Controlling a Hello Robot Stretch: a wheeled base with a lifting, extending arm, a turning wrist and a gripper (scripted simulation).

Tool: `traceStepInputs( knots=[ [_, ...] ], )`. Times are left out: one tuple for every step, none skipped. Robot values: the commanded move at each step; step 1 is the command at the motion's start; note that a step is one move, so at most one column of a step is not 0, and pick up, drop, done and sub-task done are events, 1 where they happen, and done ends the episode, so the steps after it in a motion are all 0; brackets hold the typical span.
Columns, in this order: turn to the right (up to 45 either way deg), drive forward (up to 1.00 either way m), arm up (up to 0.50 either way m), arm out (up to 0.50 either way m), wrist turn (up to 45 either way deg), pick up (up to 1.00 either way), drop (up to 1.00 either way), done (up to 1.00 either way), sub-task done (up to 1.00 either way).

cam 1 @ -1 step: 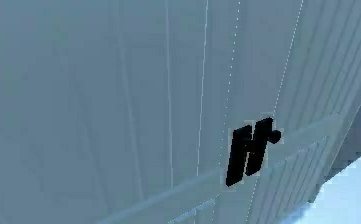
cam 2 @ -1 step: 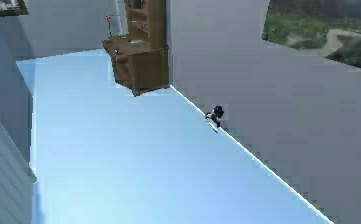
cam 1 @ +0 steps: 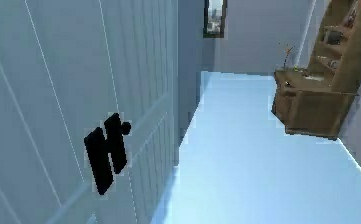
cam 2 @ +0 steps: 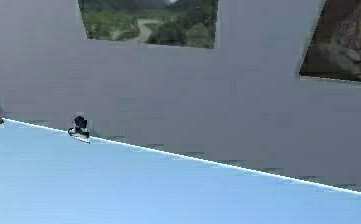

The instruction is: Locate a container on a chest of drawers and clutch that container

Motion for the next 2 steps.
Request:
traceStepInputs(
  knots=[
    [45.0,0.00,0.00,0.00,0.0,0.00,0.00,0.00,0.00],
    [45.0,0.00,0.00,0.00,0.0,0.00,0.00,0.00,0.00]
  ],
)
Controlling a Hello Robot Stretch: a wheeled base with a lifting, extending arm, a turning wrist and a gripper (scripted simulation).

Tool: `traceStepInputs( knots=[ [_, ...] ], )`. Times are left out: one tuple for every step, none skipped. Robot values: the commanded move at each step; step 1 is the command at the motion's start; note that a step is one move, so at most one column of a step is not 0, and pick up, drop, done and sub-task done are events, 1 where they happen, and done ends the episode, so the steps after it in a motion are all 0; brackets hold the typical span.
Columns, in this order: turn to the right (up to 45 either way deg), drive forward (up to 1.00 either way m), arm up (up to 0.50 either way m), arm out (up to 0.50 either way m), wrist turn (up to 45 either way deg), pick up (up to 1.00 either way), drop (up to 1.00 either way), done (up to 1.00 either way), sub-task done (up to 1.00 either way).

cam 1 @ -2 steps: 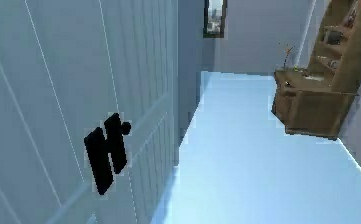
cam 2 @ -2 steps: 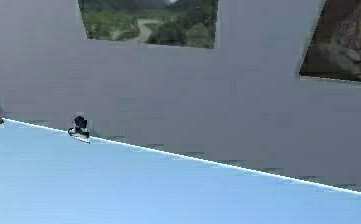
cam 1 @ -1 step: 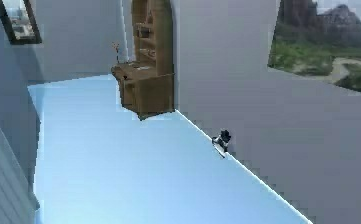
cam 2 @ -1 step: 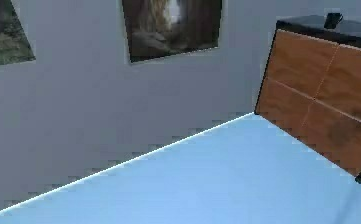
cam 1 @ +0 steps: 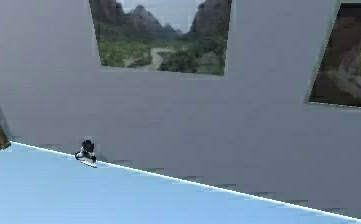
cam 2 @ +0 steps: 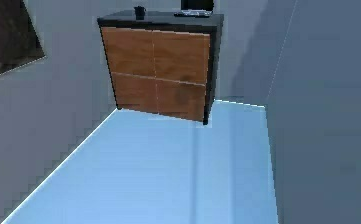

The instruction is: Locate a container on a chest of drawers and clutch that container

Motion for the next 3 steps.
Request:
traceStepInputs(
  knots=[
    [15.0,0.00,0.00,0.00,0.0,0.00,0.00,0.00,0.00],
    [0.0,0.25,0.00,0.00,0.0,0.00,0.00,0.00,0.00],
    [45.0,0.00,0.00,0.00,0.0,0.00,0.00,0.00,0.00]
  ],
)
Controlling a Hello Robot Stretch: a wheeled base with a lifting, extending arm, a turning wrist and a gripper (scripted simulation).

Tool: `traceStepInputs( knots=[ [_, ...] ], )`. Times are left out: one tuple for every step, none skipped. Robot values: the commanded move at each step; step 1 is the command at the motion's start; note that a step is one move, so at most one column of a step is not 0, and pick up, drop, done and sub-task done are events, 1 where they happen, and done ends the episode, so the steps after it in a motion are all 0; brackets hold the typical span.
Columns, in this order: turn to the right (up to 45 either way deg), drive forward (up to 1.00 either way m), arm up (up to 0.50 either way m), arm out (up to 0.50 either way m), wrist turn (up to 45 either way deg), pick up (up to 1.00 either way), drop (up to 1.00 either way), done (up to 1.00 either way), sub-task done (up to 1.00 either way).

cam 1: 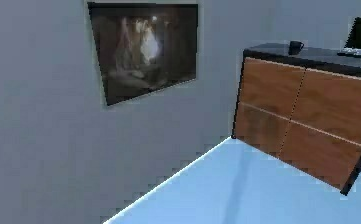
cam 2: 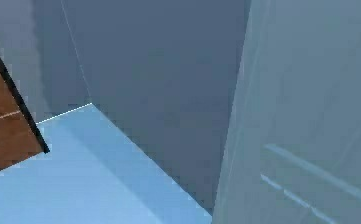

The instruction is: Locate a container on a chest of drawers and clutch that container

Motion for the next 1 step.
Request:
traceStepInputs(
  knots=[
    [45.0,0.00,0.00,0.00,0.0,0.00,0.00,0.00,0.00]
  ],
)
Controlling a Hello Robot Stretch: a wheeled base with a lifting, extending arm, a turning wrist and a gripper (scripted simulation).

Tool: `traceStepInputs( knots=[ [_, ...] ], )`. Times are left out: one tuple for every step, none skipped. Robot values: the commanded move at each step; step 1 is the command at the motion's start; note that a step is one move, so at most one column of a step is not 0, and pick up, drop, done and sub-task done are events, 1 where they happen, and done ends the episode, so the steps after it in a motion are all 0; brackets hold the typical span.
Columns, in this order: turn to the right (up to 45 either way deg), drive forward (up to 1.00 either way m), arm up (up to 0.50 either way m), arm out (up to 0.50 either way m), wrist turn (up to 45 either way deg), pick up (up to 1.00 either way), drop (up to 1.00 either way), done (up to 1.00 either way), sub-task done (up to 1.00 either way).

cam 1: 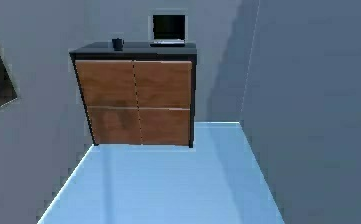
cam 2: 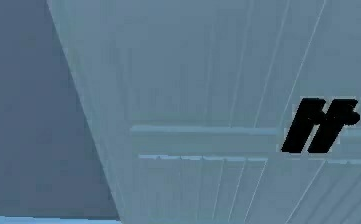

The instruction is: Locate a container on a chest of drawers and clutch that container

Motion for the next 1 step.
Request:
traceStepInputs(
  knots=[
    [0.0,1.00,0.00,0.00,0.0,0.00,0.00,0.00,0.00]
  ],
)
